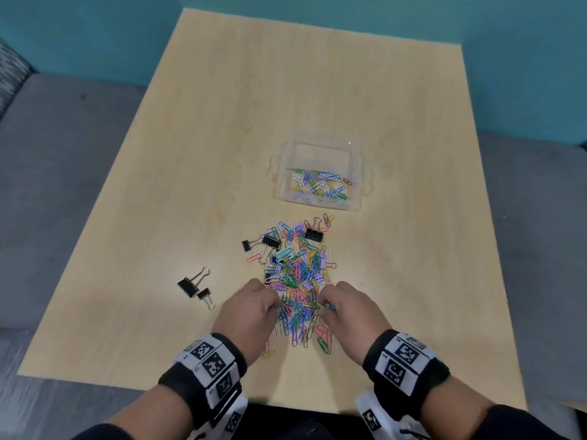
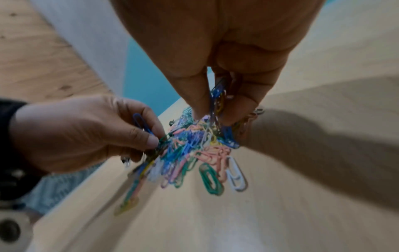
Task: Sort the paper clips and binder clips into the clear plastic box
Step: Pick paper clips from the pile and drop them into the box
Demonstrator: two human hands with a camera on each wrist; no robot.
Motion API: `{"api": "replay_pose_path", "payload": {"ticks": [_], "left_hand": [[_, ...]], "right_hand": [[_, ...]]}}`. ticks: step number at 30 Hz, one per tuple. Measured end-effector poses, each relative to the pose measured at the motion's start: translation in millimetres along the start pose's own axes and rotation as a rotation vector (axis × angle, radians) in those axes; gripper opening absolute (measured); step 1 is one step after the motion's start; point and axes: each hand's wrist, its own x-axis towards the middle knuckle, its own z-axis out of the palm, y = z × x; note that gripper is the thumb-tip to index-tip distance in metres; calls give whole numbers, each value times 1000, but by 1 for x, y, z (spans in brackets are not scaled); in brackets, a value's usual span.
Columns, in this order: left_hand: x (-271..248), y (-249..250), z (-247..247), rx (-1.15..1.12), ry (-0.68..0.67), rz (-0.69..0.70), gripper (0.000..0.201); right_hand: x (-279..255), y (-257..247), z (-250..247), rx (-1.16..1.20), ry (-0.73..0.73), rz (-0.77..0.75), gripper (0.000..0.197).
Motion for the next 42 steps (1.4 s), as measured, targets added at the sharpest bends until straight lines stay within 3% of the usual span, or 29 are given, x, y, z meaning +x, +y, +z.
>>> {"api": "replay_pose_path", "payload": {"ticks": [3,6,9,13,16,22,25,27,28,30,32,34,36,39,40,42], "left_hand": [[2,-4,-11,-164,-40,-61,9],[7,-4,-25,-420,-92,-161,10],[18,-2,-41,-665,-170,-293,10],[43,11,-62,-976,-198,-351,14],[75,32,-83,-1089,-170,-325,13],[160,71,-110,-1065,20,-226,16],[185,79,-108,-937,57,-195,13],[188,79,-105,-847,29,-181,15],[185,75,-104,-783,20,-169,20],[168,64,-105,-595,43,-117,26],[136,49,-107,-451,74,-64,23],[92,30,-99,-417,-14,-49,11],[46,9,-81,-468,-248,-82,3],[-10,-14,-47,-537,-607,-182,7],[-22,-17,-36,-551,-669,-203,7],[-32,-16,-18,-543,-657,-181,4]], "right_hand": [[2,10,-6,242,-53,100,16],[5,13,-17,573,-104,221,18],[16,16,-34,756,-118,253,19],[42,17,-59,924,-41,279,24],[70,10,-85,987,72,244,20],[133,-7,-130,850,281,225,21],[148,-17,-139,759,278,223,16],[147,-22,-145,672,212,219,6],[143,-21,-147,568,194,210,13],[126,-14,-150,294,224,146,24],[96,-7,-144,106,279,48,20],[59,5,-124,56,179,-2,11],[23,20,-95,40,-68,-8,8],[-16,35,-54,102,-380,-26,8],[-24,34,-43,113,-458,-38,9],[-31,24,-24,111,-542,-74,12]]}}
